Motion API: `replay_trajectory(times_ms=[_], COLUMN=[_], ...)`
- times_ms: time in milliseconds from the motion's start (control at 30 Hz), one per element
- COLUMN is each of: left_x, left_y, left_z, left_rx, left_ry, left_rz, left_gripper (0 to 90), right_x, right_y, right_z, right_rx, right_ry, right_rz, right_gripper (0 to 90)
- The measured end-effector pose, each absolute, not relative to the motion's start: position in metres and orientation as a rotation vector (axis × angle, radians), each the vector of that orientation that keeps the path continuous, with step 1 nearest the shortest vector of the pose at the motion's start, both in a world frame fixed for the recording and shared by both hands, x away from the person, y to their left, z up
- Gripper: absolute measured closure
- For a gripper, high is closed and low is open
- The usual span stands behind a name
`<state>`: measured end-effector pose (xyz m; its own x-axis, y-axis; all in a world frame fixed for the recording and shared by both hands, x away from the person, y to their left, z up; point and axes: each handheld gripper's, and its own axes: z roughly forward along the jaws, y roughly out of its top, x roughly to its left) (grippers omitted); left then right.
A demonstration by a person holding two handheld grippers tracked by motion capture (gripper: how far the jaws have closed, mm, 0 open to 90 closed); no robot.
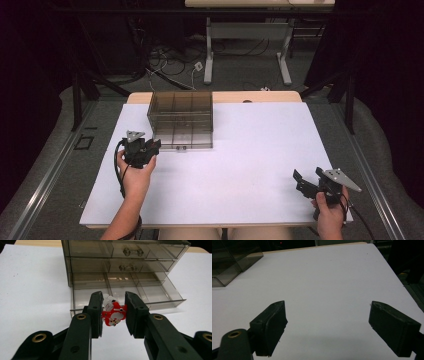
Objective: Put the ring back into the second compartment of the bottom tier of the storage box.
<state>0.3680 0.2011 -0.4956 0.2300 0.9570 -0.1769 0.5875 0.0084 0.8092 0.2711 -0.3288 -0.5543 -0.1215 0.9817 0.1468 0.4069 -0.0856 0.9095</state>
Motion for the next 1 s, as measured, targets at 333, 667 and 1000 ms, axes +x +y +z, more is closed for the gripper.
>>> replay_trajectory(times_ms=[333, 667, 1000], left_x=[0.379, 0.395, 0.412], left_y=[0.201, 0.195, 0.185], left_z=[-0.487, -0.477, -0.476], left_rx=[1.673, 1.702, 1.736], left_ry=[1.454, 1.436, 1.443], left_rz=[0.523, 0.507, 0.460], left_gripper=[68.4, 68.4, 68.4], right_x=[0.271, 0.271, 0.271], right_y=[-0.329, -0.330, -0.331], right_z=[-0.554, -0.554, -0.555], right_rx=[1.534, 1.531, 1.541], right_ry=[1.575, 1.579, 1.567], right_rz=[1.186, 1.189, 1.196], right_gripper=[14.2, 14.2, 14.3])
